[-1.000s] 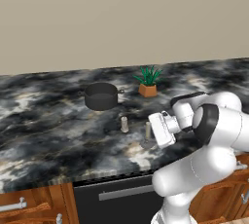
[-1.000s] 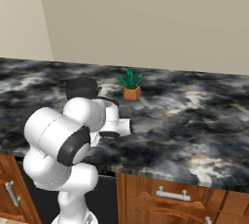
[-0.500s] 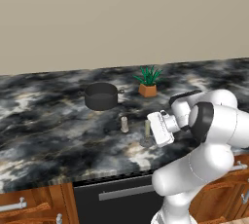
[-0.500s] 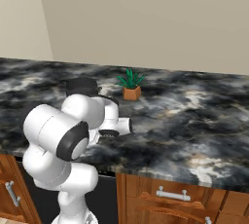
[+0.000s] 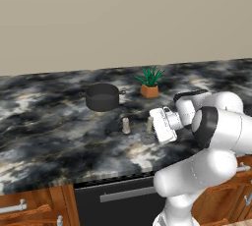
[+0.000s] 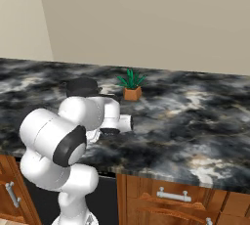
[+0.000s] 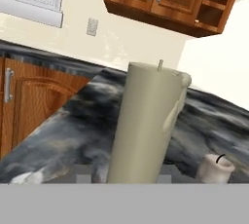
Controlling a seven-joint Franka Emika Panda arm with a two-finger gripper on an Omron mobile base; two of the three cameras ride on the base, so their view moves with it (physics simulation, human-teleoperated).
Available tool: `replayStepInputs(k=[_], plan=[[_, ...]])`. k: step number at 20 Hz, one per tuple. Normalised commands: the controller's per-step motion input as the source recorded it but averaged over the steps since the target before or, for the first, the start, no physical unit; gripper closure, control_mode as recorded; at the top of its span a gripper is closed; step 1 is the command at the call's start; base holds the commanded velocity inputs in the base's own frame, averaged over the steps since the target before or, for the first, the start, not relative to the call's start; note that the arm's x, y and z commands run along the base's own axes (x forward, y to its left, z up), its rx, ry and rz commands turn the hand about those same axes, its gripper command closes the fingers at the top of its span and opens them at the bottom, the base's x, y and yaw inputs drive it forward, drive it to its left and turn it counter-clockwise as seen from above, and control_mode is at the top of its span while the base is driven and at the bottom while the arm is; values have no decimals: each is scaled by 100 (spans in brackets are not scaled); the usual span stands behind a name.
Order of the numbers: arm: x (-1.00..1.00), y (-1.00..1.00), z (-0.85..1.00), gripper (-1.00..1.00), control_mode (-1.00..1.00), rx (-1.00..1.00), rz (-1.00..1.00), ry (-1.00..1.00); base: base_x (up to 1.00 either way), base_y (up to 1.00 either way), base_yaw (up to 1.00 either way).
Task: Pick the candle and candle from the dining table and place them in the open cabinet. Close the cabinet after placing the objects.
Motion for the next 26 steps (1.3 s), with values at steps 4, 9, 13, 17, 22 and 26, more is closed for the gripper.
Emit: replayStepInputs(k=[4,9,13,17,22,26], plan=[[-2,11,30,100,-100,2,-8,-6,0,0,0],[-11,5,29,100,-100,2,-9,0,0,0,0],[-34,0,24,100,-100,9,-11,2,0,0,0],[-33,0,17,100,-100,2,-18,9,0,0,0],[-24,0,21,100,-100,-2,-15,9,0,0,0],[-9,0,29,100,-100,-14,-13,7,0,0,0]])
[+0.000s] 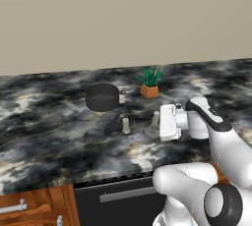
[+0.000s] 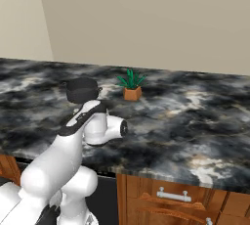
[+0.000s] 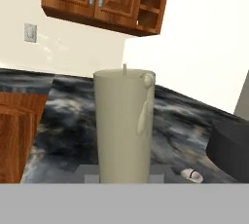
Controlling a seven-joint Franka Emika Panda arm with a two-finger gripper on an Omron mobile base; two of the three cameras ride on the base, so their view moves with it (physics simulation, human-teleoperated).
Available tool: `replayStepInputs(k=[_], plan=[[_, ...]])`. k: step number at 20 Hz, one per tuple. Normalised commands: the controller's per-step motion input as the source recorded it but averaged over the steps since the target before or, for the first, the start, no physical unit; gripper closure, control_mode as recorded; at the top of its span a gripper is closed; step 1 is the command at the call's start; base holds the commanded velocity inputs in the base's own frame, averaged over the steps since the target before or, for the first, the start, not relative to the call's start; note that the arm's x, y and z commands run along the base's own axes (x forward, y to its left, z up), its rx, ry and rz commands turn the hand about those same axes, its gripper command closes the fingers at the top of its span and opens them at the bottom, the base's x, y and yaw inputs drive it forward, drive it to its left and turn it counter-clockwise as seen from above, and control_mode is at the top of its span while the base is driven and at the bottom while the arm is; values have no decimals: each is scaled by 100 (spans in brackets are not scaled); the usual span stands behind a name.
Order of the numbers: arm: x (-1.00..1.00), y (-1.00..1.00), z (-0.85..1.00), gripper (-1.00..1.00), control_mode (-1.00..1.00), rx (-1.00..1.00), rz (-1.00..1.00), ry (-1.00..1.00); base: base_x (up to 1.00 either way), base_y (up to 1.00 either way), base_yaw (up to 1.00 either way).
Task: Pick the candle and candle from the dining table and place them in the open cabinet. Close the cabinet after placing the objects.
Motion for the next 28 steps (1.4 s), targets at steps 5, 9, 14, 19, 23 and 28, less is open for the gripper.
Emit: replayStepInputs(k=[5,9,14,19,23,28], plan=[[0,1,22,100,-100,-19,-11,6,0,0,0],[0,0,10,100,-100,-24,-10,7,0,0,0],[-5,0,0,100,-100,-21,-10,6,0,0,0],[-10,-1,0,100,-100,-14,-14,0,0,0,0],[-4,-5,0,100,-100,-1,-26,0,0,0,0],[-7,-10,0,100,-100,3,-36,0,0,0,0]])
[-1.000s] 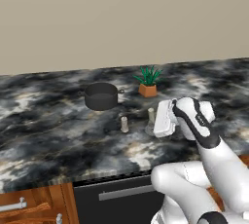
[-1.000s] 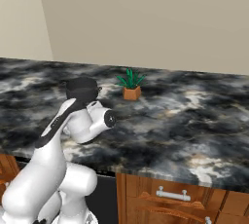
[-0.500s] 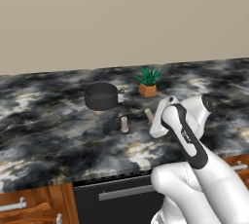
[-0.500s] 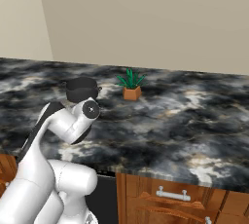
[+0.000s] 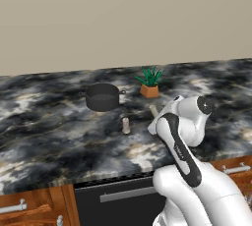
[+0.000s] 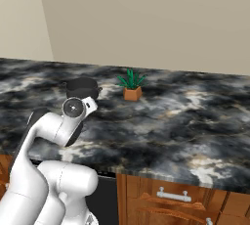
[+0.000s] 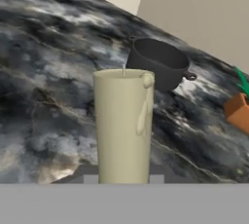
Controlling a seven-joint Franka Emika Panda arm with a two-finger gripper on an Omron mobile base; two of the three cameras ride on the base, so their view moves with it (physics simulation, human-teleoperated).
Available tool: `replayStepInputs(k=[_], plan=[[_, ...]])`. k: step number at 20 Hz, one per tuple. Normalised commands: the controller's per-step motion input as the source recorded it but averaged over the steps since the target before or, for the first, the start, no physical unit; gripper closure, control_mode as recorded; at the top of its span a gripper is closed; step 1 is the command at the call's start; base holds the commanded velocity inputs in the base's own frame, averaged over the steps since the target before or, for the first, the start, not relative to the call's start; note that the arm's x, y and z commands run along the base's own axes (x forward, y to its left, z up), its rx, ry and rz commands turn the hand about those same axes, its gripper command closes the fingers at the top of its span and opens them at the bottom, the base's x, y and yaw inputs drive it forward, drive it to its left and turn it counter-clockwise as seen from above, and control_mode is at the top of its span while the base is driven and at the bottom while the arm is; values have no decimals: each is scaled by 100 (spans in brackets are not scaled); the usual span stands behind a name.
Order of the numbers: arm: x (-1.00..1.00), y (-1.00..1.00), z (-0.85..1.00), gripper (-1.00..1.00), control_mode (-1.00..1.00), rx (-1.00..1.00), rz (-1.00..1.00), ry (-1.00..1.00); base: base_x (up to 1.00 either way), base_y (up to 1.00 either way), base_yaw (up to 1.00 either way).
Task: Pick the candle and candle from the dining table and place them in the open cabinet. Close the cabinet after placing the objects.
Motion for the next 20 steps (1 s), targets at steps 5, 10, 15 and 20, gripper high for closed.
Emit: replayStepInputs(k=[5,10,15,20], plan=[[-19,-7,-2,100,-100,4,-42,0,0,0,0],[-21,-2,-7,100,-100,10,-43,-1,0,0,0],[-13,-6,0,100,-100,9,-33,-11,0,0,0],[-10,-12,0,100,-100,1,-21,-16,0,0,0]])
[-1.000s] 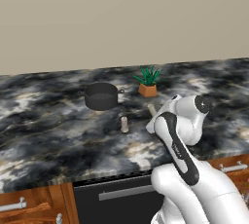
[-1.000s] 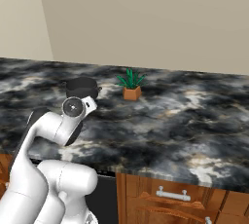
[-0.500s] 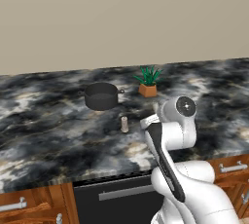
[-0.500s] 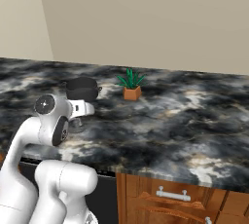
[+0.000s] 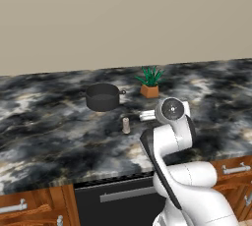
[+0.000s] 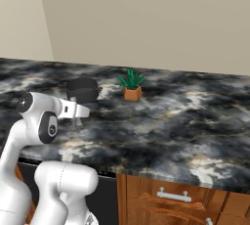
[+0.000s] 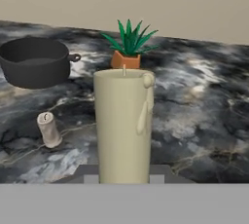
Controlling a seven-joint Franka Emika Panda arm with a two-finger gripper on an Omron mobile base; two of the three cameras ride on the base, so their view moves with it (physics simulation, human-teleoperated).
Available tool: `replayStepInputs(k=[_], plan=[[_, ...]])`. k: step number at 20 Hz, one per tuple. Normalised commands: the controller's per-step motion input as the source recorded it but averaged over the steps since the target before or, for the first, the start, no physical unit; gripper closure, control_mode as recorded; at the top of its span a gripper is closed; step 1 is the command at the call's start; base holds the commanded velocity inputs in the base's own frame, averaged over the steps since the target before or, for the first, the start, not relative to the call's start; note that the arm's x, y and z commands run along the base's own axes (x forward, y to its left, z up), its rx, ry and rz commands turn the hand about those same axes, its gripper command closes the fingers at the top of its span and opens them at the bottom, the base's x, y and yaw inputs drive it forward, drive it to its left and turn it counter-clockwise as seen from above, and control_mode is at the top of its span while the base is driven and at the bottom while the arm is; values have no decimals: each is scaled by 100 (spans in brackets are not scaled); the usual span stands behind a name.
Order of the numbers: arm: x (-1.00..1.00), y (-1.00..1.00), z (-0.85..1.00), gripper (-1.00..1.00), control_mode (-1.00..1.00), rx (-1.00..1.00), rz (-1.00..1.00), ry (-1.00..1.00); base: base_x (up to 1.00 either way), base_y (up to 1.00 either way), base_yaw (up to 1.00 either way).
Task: Pick the candle and candle from the dining table and place them in the open cabinet. Close the cabinet after placing the objects.
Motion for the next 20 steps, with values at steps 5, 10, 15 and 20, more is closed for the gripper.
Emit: replayStepInputs(k=[5,10,15,20], plan=[[-18,-15,0,100,-100,0,-4,-14,0,0,0],[-26,-23,0,100,-100,0,0,-12,0,0,0],[-36,-22,-9,100,-100,3,0,-12,0,0,0],[0,0,0,100,100,0,0,0,-93,-4,3]])
